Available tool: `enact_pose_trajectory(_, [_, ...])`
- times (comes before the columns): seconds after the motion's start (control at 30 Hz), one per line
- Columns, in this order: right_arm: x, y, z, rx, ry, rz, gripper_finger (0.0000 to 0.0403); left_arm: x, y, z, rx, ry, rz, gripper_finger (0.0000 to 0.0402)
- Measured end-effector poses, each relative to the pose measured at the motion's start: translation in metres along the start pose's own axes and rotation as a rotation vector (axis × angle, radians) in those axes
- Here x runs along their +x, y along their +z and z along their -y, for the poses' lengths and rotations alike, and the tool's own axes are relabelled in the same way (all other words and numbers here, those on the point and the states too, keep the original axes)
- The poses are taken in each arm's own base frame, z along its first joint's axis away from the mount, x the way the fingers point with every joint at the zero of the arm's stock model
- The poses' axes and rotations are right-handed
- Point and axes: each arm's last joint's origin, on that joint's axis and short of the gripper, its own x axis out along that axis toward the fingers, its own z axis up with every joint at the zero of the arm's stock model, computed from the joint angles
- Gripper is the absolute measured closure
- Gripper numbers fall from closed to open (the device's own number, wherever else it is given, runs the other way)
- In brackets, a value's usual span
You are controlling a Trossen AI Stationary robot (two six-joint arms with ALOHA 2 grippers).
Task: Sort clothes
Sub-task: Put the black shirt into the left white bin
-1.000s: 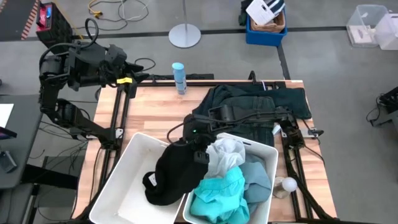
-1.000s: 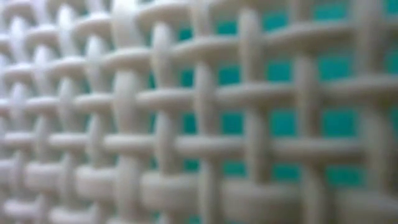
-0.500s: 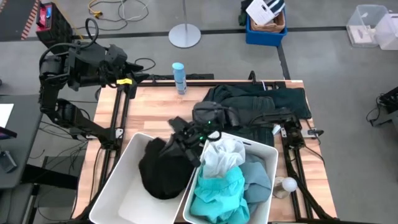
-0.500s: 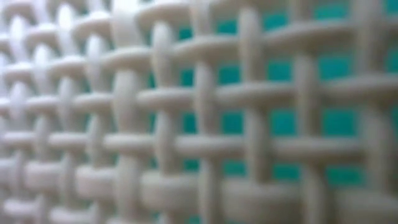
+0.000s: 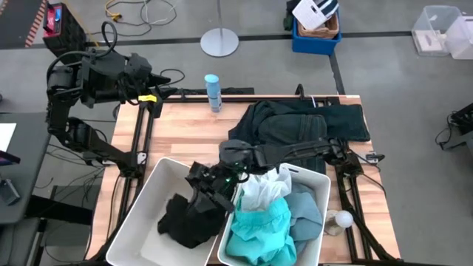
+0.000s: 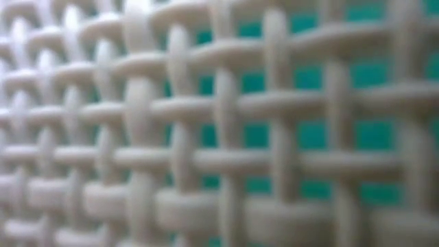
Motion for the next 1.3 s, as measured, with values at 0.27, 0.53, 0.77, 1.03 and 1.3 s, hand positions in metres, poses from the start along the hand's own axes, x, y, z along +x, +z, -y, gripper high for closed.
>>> enact_pose_trajectory(0.27, [-0.010, -0.002, 0.018, 0.104, -0.158, -0.036, 0.0252, 0.000, 0.000, 0.000, 0.000, -0.005, -0.002, 0.0212])
enact_pose_trajectory(0.53, [-0.027, 0.006, 0.009, 0.051, -0.328, -0.056, 0.0176, 0.003, 0.000, 0.002, 0.000, -0.029, -0.013, 0.0212])
enact_pose_trajectory(0.77, [-0.039, 0.004, -0.004, -0.093, -0.523, -0.163, 0.0174, 0.015, 0.001, 0.007, 0.003, -0.024, -0.041, 0.0212])
enact_pose_trajectory(1.03, [-0.053, 0.001, -0.013, -0.240, -0.657, -0.279, 0.0174, 0.049, -0.002, 0.023, 0.022, -0.092, -0.169, 0.0212])
enact_pose_trajectory(1.3, [-0.104, 0.028, -0.071, -0.448, -0.862, -0.232, 0.0174, 0.092, -0.017, 0.051, 0.081, -0.128, -0.391, 0.0212])
